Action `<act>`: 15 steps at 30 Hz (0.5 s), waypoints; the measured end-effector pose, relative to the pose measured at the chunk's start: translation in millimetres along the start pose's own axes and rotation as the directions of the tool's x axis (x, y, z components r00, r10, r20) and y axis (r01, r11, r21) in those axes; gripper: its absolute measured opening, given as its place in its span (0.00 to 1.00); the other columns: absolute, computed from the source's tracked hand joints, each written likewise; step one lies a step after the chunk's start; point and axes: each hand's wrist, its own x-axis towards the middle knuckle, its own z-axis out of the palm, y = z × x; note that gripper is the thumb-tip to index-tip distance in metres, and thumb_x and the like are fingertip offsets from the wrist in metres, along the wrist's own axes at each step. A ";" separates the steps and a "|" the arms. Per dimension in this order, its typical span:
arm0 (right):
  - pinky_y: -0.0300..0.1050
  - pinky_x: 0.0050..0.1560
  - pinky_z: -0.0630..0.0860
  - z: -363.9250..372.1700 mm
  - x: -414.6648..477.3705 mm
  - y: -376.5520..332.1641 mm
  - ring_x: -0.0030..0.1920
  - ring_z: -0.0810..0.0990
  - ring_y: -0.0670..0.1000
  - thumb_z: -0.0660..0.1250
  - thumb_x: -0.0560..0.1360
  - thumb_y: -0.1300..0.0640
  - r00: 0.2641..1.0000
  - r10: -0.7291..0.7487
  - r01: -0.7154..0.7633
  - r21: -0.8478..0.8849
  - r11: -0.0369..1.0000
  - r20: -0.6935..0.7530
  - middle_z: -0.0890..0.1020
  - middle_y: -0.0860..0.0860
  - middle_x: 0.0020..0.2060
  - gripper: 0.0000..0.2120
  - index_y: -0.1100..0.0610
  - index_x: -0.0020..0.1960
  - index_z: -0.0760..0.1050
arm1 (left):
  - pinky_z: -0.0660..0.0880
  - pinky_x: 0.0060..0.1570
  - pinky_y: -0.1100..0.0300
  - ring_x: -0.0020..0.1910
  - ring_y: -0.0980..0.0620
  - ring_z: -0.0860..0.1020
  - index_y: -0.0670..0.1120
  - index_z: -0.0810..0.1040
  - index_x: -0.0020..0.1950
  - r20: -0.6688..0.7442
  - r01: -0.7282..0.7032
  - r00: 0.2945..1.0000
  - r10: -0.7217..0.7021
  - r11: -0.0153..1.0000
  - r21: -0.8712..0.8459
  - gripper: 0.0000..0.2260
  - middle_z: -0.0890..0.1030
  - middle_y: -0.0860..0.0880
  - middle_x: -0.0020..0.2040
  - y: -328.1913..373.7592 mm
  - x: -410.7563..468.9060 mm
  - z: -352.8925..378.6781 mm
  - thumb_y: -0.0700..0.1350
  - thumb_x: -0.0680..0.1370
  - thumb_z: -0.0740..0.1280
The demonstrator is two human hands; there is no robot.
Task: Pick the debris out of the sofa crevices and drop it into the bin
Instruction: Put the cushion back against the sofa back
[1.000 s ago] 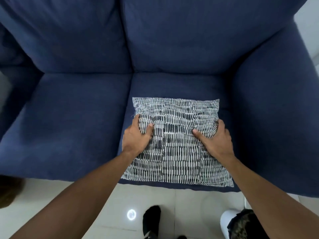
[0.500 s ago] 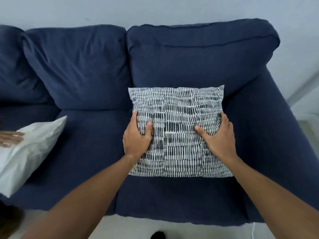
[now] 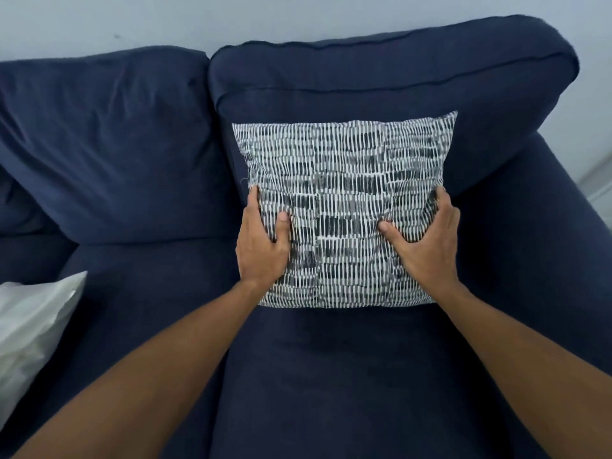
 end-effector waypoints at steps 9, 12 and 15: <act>0.52 0.65 0.63 60.1 20.4 59.9 0.63 0.64 0.53 0.73 0.69 0.34 0.997 -0.003 0.012 -0.113 0.994 0.080 0.61 0.61 0.68 0.56 0.55 0.80 0.42 | 0.55 0.70 0.61 0.76 0.56 0.58 0.47 0.49 0.81 0.107 0.018 0.994 -0.023 0.999 0.049 0.32 0.60 0.50 0.79 -60.8 12.3 57.1 0.54 0.83 0.59; 0.61 0.65 0.67 67.5 21.8 68.8 0.64 0.67 0.60 0.71 0.70 0.32 0.998 0.000 0.009 -0.138 0.990 0.067 0.61 0.61 0.68 0.56 0.55 0.81 0.41 | 0.55 0.70 0.61 0.77 0.53 0.58 0.48 0.47 0.82 0.135 0.008 0.991 -0.017 0.998 0.069 0.33 0.59 0.50 0.80 -70.9 13.5 61.4 0.56 0.83 0.60; 0.67 0.66 0.65 69.3 23.4 71.3 0.67 0.66 0.61 0.69 0.70 0.30 0.997 0.033 -0.023 -0.145 0.989 0.070 0.60 0.61 0.70 0.56 0.52 0.81 0.39 | 0.58 0.70 0.57 0.76 0.51 0.60 0.51 0.44 0.81 0.174 0.013 0.984 -0.027 0.996 0.083 0.35 0.60 0.49 0.79 -72.7 17.5 60.7 0.59 0.82 0.60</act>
